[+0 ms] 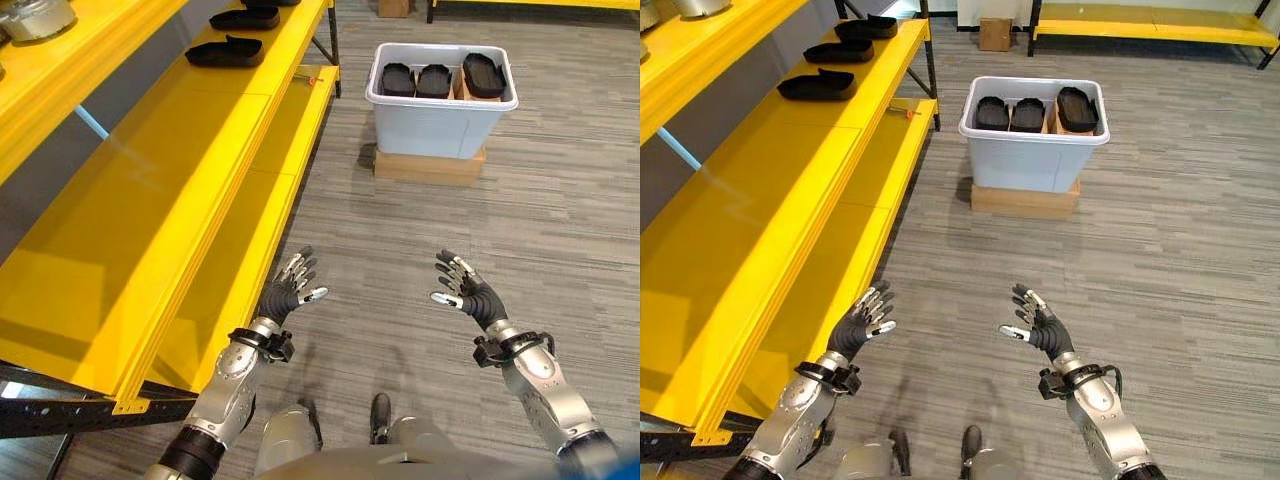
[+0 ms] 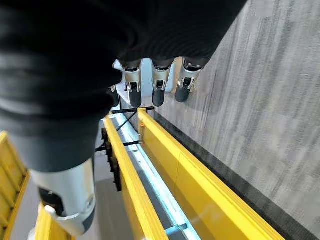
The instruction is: Move parts from the plastic box to the shelf.
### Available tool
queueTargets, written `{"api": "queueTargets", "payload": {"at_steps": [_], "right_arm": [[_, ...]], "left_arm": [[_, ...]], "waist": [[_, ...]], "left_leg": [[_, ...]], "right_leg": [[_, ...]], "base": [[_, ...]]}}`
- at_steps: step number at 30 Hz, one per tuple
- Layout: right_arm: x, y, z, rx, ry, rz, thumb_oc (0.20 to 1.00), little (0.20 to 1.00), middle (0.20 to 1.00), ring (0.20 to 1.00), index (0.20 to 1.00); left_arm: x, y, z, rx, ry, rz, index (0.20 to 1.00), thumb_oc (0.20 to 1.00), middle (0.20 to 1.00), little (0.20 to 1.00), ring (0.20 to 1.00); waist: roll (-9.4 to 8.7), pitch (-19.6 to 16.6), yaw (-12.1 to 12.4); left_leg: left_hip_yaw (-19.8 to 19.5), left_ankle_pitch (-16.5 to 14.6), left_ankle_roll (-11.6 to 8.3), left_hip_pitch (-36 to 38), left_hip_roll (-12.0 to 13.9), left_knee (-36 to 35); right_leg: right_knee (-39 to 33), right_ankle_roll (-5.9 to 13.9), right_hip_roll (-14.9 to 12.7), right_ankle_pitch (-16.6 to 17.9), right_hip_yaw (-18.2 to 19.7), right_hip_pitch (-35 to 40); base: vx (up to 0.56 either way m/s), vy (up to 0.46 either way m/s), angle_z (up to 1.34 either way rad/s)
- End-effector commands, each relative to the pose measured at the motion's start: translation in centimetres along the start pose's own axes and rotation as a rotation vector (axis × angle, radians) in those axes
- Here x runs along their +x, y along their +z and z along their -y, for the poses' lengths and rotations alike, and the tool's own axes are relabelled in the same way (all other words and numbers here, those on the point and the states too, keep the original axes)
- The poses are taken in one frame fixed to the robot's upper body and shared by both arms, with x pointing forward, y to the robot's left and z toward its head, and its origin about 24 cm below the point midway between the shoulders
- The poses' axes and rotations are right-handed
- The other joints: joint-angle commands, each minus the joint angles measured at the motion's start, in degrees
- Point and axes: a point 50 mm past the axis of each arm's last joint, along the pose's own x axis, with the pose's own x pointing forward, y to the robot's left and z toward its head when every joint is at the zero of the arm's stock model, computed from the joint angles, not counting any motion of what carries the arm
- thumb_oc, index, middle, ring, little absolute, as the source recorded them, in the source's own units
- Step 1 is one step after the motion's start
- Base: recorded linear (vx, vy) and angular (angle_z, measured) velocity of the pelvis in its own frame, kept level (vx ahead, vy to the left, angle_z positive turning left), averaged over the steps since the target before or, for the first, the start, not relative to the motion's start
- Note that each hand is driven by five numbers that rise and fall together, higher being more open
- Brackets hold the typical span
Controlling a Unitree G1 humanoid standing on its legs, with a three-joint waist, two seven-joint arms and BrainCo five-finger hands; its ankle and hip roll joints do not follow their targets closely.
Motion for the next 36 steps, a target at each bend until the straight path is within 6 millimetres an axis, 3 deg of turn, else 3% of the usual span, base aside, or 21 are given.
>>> {"api": "queueTargets", "payload": {"at_steps": [1, 3, 6, 9, 11, 12, 14, 17, 18, 19, 20, 21, 22, 24, 25, 26, 29, 32, 34, 35, 36], "right_arm": [[0.2, 2.0, -0.2, -0.014, 0.022, 0.122, 1.0, 1.0, 1.0, 1.0, 1.0], [0.3, 1.9, -0.5, -0.012, 0.031, 0.123, 1.0, 1.0, 1.0, 1.0, 1.0], [1.2, 2.1, -1.4, 0.028, 0.045, 0.135, 1.0, 1.0, 1.0, 1.0, 1.0], [2.1, 2.1, -2.3, 0.035, 0.066, 0.134, 1.0, 1.0, 1.0, 1.0, 1.0], [2.4, 2.2, -2.8, 0.043, 0.074, 0.137, 1.0, 1.0, 1.0, 1.0, 1.0], [2.6, 2.4, -3.2, 0.04, 0.09, 0.14, 1.0, 1.0, 1.0, 1.0, 1.0], [2.5, 2.2, -3.4, 0.039, 0.095, 0.133, 1.0, 1.0, 1.0, 1.0, 1.0], [2.7, 2.7, -3.4, 0.039, 0.093, 0.146, 1.0, 1.0, 1.0, 1.0, 1.0], [2.9, 3.0, -3.4, 0.039, 0.093, 0.159, 1.0, 1.0, 1.0, 1.0, 1.0], [2.9, 3.0, -3.3, 0.039, 0.093, 0.159, 1.0, 1.0, 1.0, 1.0, 1.0], [3.1, 3.0, -3.3, 0.034, 0.085, 0.159, 1.0, 1.0, 1.0, 1.0, 1.0], [3.3, 3.4, -3.4, 0.006, 0.086, 0.173, 1.0, 1.0, 1.0, 1.0, 1.0], [3.4, 3.7, -3.3, -0.003, 0.082, 0.187, 1.0, 1.0, 1.0, 1.0, 1.0], [3.4, 3.8, -3.3, -0.003, 0.082, 0.187, 1.0, 1.0, 1.0, 1.0, 1.0], [3.5, 4.3, -2.7, 0.001, 0.063, 0.207, 1.0, 1.0, 1.0, 1.0, 1.0], [3.5, 4.3, -2.7, 0.001, 0.063, 0.207, 1.0, 1.0, 1.0, 1.0, 1.0], [3.5, 4.8, -2.4, -0.006, 0.066, 0.223, 1.0, 1.0, 1.0, 1.0, 1.0], [3.5, 5.1, -2.2, -0.018, 0.069, 0.225, 1.0, 1.0, 1.0, 1.0, 1.0], [3.5, 5.2, -2.1, -0.02, 0.063, 0.233, 1.0, 1.0, 1.0, 1.0, 1.0], [3.2, 5.0, -1.4, -0.021, 0.026, 0.226, 1.0, 1.0, 1.0, 1.0, 1.0], [3.1, 4.7, -1.2, -0.022, 0.01, 0.217, 1.0, 1.0, 1.0, 1.0, 1.0]], "left_arm": [[0.4, 2.3, 0.3, 0.025, -0.012, 0.13, 1.0, 1.0, 1.0, 1.0, 1.0], [0.5, 2.4, 0.4, 0.028, -0.02, 0.136, 1.0, 1.0, 1.0, 1.0, 1.0], [1.0, 3.3, 0.0, 0.033, 0.015, 0.173, 1.0, 1.0, 1.0, 1.0, 1.0], [1.3, 3.5, -0.5, 0.037, 0.059, 0.18, 1.0, 1.0, 1.0, 1.0, 1.0], [1.5, 4.2, -0.7, 0.055, 0.074, 0.203, 1.0, 1.0, 1.0, 1.0, 1.0], [1.7, 4.3, -0.7, 0.067, 0.08, 0.202, 1.0, 1.0, 1.0, 1.0, 1.0], [1.7, 4.3, -0.8, 0.076, 0.083, 0.194, 1.0, 1.0, 1.0, 1.0, 1.0], [2.1, 4.5, -0.7, 0.07, 0.081, 0.201, 1.0, 1.0, 1.0, 1.0, 1.0], [2.3, 4.5, -0.6, 0.062, 0.079, 0.203, 1.0, 1.0, 1.0, 1.0, 1.0], [2.3, 4.5, -0.6, 0.061, 0.079, 0.203, 1.0, 1.0, 1.0, 1.0, 1.0], [2.4, 4.4, -0.5, 0.05, 0.085, 0.207, 1.0, 1.0, 1.0, 1.0, 1.0], [2.6, 4.4, -0.4, 0.054, 0.089, 0.213, 1.0, 1.0, 1.0, 1.0, 1.0], [2.6, 4.5, -0.4, 0.052, 0.091, 0.216, 1.0, 1.0, 1.0, 1.0, 1.0], [2.6, 4.5, -0.4, 0.052, 0.091, 0.216, 1.0, 1.0, 1.0, 1.0, 1.0], [3.3, 4.0, 0.4, 0.028, 0.075, 0.204, 1.0, 1.0, 1.0, 1.0, 1.0], [3.3, 4.0, 0.4, 0.027, 0.075, 0.204, 1.0, 1.0, 1.0, 1.0, 1.0], [3.3, 4.0, 0.8, 0.001, 0.064, 0.211, 1.0, 1.0, 1.0, 1.0, 1.0], [3.5, 4.1, 1.0, -0.012, 0.055, 0.216, 1.0, 1.0, 1.0, 1.0, 1.0], [3.5, 4.2, 1.0, -0.013, 0.056, 0.219, 1.0, 1.0, 1.0, 1.0, 1.0], [3.2, 4.1, 0.8, -0.02, 0.06, 0.211, 1.0, 1.0, 1.0, 1.0, 1.0], [3.1, 3.9, 0.8, -0.023, 0.064, 0.205, 1.0, 1.0, 1.0, 1.0, 1.0]], "waist": [[0.78, 0.53, 1.51], [0.99, 0.06, 1.47], [-0.02, -0.99, 1.97], [-0.95, -1.45, 2.67], [-1.29, -0.5, 2.19], [-0.53, 0.73, 1.3], [0.61, 1.54, 0.67], [2.25, 2.3, -0.61], [2.36, 2.34, -0.82], [2.49, 2.56, -0.91], [2.09, 2.72, -1.54], [1.59, 2.93, -2.6], [1.32, 2.7, -2.77], [1.35, 2.74, -2.77], [0.93, 0.43, -3.18], [1.0, 0.4, -3.22], [2.07, 0.33, -4.07], [2.97, 0.59, -4.46], [3.03, 0.68, -4.5], [1.92, 1.35, -3.87], [1.5, 1.66, -3.66]], "left_leg": [[-1.26, 8.62, 1.76, -1.39, -0.4, 0.34], [-1.04, 9.51, 2.2, -0.76, -0.64, -0.22], [1.61, 7.1, 3.9, 0.0, -1.79, 1.99], [2.76, 3.1, 5.98, 0.05, -3.17, 4.67], [3.3, -0.2, 8.32, 1.96, -4.93, 6.29], [3.72, -1.27, 9.67, 4.04, -4.89, 6.24], [4.17, -2.53, 10.3, 6.47, -4.65, 5.81], [4.5, -3.34, 9.24, 9.98, -3.95, 4.18], [4.79, -3.69, 8.62, 10.65, -3.96, 3.77], [4.67, -3.77, 8.57, 10.96, -3.85, 3.72], [4.51, -4.41, 7.1, 12.69, -4.17, 2.44], [4.0, -4.91, 5.21, 16.12, -3.88, -0.29], [3.88, -5.14, 4.7, 16.82, -3.71, -0.73], [3.88, -5.14, 4.7, 16.88, -3.69, -0.78], [3.03, -7.64, 2.81, 18.04, -2.64, 0.61], [2.98, -7.71, 2.78, 17.96, -2.56, 0.72], [2.39, -7.32, 1.24, 17.95, 0.52, 4.65], [1.52, -1.59, -0.38, 16.63, 3.62, 11.12], [1.27, 0.46, -0.76, 15.33, 4.59, 14.93], [2.22, 6.12, -0.84, 10.37, 7.32, 29.04], [4.02, 6.13, -0.54, 9.42, 8.46, 32.36]], "right_leg": [[3.83, 7.06, -1.12, -1.45, 2.96, 2.15], [3.71, 6.98, -0.87, -1.92, 2.85, 2.66], [6.36, 7.21, -2.87, -4.77, 3.68, 3.64], [13.23, 8.67, -4.7, -4.65, 3.9, 1.92], [27.04, 11.4, -6.89, 2.73, 3.76, -4.13], [35.48, 12.07, -7.25, 8.12, 3.93, -7.98], [39.71, 11.73, -8.78, 7.59, 2.09, -11.86], [31.7, 10.02, -12.14, 3.66, -0.31, -15.65], [26.06, 10.12, -14.08, 3.8, -0.74, -16.5], [25.71, 10.13, -13.95, 3.84, -0.95, -15.98], [13.59, 11.67, -16.84, 7.28, -1.1, -17.41], [2.92, 14.89, -18.65, 14.74, 0.3, -17.21], [2.26, 15.5, -19.12, 16.14, 0.37, -17.58], [2.16, 15.52, -19.1, 16.19, 0.33, -17.48], [1.22, 15.02, -17.51, 16.12, -1.7, -14.36], [1.28, 14.98, -17.46, 16.05, -1.77, -14.38], [4.22, 13.08, -14.87, 12.19, -2.14, -14.14], [6.28, 10.09, -11.13, 8.26, -1.66, -13.73], [6.29, 9.08, -9.89, 7.08, -1.48, -13.02], [5.67, 6.13, -7.5, 4.38, -1.79, -9.25], [5.24, 5.48, -7.0, 3.42, -2.1, -7.6]], "base": [[0.17, 0.033, -0.85], [0.29, 0.101, -0.65], [0.33, 0.153, -0.37], [0.26, 0.133, -0.18], [0.24, 0.19, 0.06], [0.25, 0.229, 0.23], [0.21, 0.151, 0.15], [0.2, -0.011, -0.02], [0.15, -0.054, -0.1], [0.23, -0.164, -0.18], [0.41, -0.3, -0.2], [0.48, -0.376, -0.2], [0.33, -0.25, -0.11], [0.24, -0.201, 0.27], [0.4, -0.329, 0.46], [0.48, -0.412, 0.41], [0.2, -0.213, 0.18], [0.22, -0.249, -0.32], [0.23, -0.315, -0.12], [0.36, -0.486, 0.0], [0.44, -0.493, -0.17]]}}
